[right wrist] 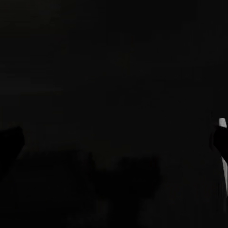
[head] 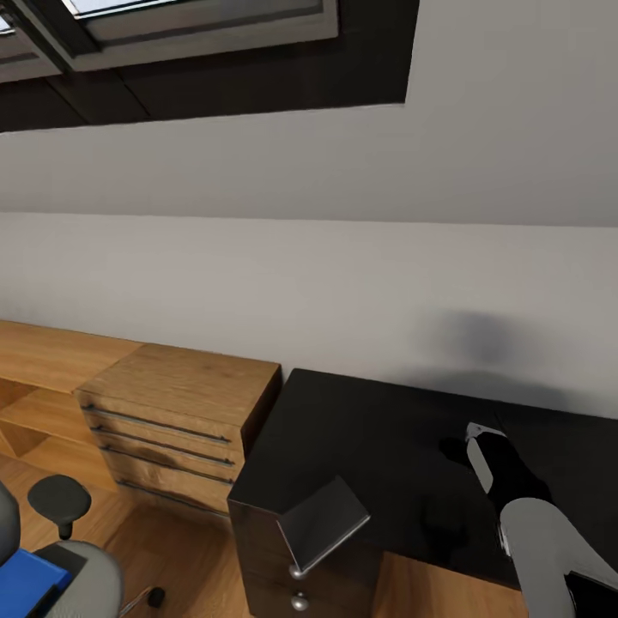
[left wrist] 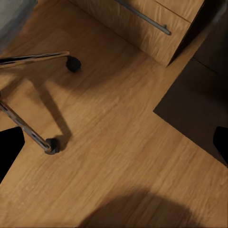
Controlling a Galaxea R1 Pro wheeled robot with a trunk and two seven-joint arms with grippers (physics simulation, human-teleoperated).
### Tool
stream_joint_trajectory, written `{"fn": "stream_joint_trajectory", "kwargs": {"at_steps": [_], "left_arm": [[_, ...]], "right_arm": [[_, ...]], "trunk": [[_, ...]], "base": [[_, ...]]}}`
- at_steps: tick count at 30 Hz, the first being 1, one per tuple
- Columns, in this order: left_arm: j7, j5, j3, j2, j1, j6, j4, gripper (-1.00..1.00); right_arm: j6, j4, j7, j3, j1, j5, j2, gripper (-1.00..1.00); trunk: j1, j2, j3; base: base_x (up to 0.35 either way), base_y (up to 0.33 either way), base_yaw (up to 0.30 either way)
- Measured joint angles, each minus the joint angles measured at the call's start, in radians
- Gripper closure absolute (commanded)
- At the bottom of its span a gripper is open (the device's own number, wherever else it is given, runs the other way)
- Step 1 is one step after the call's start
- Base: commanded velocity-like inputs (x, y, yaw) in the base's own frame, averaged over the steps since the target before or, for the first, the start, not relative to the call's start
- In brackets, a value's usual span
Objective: In the bedroom, organize the workspace by keeping the computer under the desk, ensuring the monitor is on the desk, placing the keyboard on the desk next to the monitor, placing the mouse on the desk next to the keyboard, moving the folder from the swivel chair onto the desk next to the mouse, stacking the notebook on top of the folder with the pen on top of the notebook, and positioning the swivel chair next to the desk.
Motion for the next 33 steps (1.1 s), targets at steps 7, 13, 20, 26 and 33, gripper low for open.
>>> {"fn": "stream_joint_trajectory", "kwargs": {"at_steps": [7, 13, 20, 26, 33], "left_arm": [[0.0, 0.0, 0.0, 0.001, 0.0, 0.0, 0.0, -1.0], [0.0, 0.0, 0.0, 0.001, 0.0, 0.0, 0.0, -1.0], [0.0, 0.0, 0.0, 0.001, 0.0, 0.0, 0.0, -1.0], [0.0, 0.0, 0.0, 0.001, 0.0, -0.001, 0.0, -1.0], [0.0, 0.0, 0.0, 0.001, 0.0, -0.001, 0.0, -1.0]], "right_arm": [[-0.002, 0.0, 0.001, 0.0, 0.0, -0.002, 0.0, -1.0], [-0.002, 0.0, 0.002, 0.0, 0.0, -0.002, 0.0, -1.0], [-0.002, 0.001, 0.003, 0.0, 0.0, -0.002, 0.0, -1.0], [-0.003, 0.001, 0.004, 0.0, 0.0, -0.002, 0.0, -1.0], [-0.005, 0.011, 0.002, 0.001, 0.0, -0.002, 0.001, -1.0]], "trunk": [[0.0, 0.0, 0.0], [0.0, 0.0, 0.0], [0.0, 0.0, 0.0], [0.0, 0.0, 0.0], [0.0, 0.0, 0.0]], "base": [[0.0, 0.0, 0.106], [0.0, 0.0, 0.011], [-0.136, 0.078, 0.001], [-0.263, 0.186, 0.0], [-0.265, 0.217, 0.045]]}}
